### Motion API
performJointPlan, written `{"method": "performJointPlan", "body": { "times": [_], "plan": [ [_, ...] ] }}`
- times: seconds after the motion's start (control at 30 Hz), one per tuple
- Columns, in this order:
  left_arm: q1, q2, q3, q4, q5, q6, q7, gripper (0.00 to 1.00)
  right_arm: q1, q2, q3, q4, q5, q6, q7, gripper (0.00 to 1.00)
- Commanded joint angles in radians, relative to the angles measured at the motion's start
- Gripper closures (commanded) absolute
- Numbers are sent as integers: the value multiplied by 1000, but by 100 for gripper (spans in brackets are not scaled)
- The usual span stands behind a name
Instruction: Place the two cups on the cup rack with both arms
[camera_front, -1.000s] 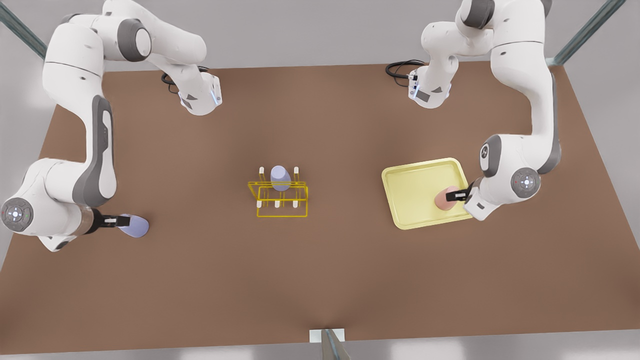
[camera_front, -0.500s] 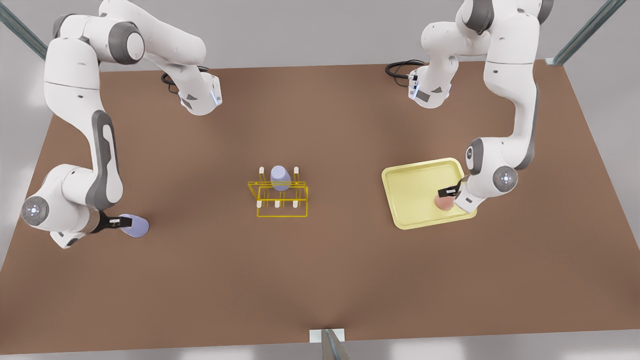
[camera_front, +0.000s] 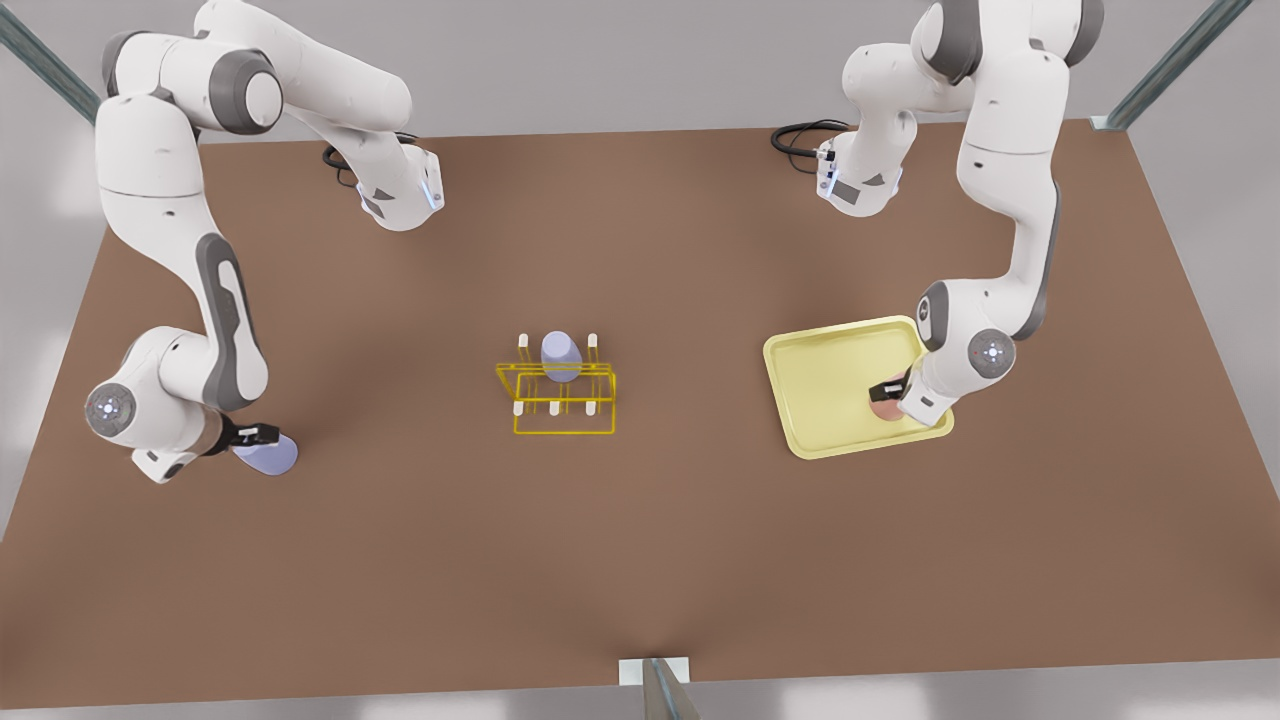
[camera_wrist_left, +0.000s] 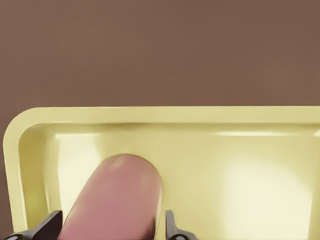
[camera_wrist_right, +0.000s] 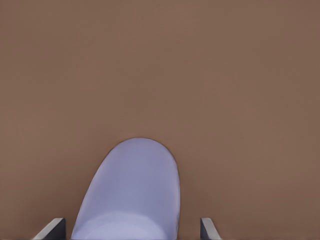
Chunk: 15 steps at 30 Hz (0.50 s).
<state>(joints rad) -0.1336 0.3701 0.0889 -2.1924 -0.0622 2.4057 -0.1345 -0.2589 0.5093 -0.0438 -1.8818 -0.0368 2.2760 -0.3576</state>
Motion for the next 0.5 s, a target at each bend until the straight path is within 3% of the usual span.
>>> {"method": "performJointPlan", "body": {
  "times": [0.0, 0.03, 0.07, 0.37, 0.47],
  "plan": [
    [-1, 1, 0, 0, 2, 26, -4, 0, -2, 6, -1, -6, 1, 43, -63, 0],
    [-1, 1, 0, 0, 1, 24, -4, 13, -3, 11, 1, -7, 1, 43, -63, 0],
    [-1, 0, 0, 0, 2, 20, -4, 18, -3, 14, -1, -6, 1, 50, -63, 0],
    [-35, -63, -8, 23, -1, -132, -109, 17, -2, 29, 1, -23, 1, 71, -63, 0],
    [-61, -36, -38, 114, -5, -215, -209, 17, -2, 41, 1, -30, 1, 79, -61, 0]
  ]
}}
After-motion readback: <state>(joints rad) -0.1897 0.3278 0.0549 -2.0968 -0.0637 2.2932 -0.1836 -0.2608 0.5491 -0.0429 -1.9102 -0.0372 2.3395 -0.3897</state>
